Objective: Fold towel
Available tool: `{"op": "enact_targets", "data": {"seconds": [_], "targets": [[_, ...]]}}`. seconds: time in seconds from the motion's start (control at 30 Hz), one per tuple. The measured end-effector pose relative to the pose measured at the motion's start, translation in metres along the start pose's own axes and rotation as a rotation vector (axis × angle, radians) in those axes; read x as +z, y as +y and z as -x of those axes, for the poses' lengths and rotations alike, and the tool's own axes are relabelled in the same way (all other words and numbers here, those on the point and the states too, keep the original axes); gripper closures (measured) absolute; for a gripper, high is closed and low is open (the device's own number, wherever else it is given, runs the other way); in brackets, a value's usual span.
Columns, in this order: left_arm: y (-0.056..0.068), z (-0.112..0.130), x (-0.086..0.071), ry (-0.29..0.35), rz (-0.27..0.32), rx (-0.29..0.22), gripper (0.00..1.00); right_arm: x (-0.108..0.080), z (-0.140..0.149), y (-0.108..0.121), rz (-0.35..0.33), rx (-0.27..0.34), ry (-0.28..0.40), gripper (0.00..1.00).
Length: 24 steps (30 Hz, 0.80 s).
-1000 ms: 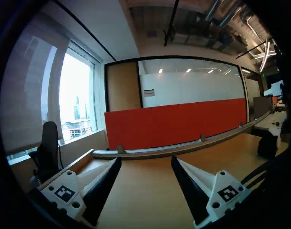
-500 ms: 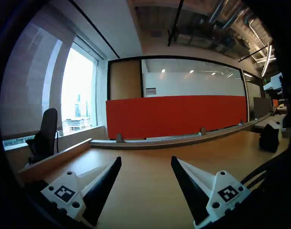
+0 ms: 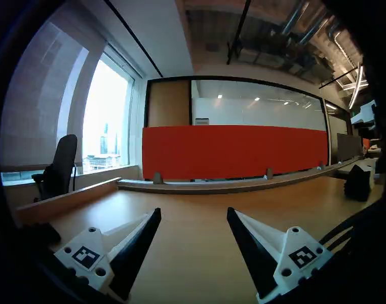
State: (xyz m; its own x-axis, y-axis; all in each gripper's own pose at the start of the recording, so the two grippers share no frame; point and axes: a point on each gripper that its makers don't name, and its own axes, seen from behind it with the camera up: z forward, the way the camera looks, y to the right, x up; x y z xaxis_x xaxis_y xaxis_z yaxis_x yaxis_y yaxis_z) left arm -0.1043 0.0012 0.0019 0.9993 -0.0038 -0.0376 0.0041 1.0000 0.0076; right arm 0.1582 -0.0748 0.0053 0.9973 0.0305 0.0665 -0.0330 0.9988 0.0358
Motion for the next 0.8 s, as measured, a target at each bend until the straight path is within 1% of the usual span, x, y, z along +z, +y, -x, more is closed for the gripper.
{"op": "enact_targets", "data": {"seconds": [0.2,0.4,0.5,0.8], "targets": [[-0.002,0.007,0.000,-0.007,-0.007,-0.004,0.03,0.002,0.004,0.000,-0.002,-0.002,-0.005,0.00],[-0.007,0.017,0.000,-0.030,-0.020,-0.007,0.03,0.004,0.006,0.002,0.001,-0.002,-0.007,0.00],[-0.008,0.019,0.000,-0.034,-0.025,-0.004,0.03,0.004,0.007,0.003,0.003,-0.003,-0.009,0.00],[-0.007,0.019,0.001,-0.034,-0.020,-0.002,0.04,0.006,0.013,0.001,0.001,0.004,-0.020,0.00]]}}
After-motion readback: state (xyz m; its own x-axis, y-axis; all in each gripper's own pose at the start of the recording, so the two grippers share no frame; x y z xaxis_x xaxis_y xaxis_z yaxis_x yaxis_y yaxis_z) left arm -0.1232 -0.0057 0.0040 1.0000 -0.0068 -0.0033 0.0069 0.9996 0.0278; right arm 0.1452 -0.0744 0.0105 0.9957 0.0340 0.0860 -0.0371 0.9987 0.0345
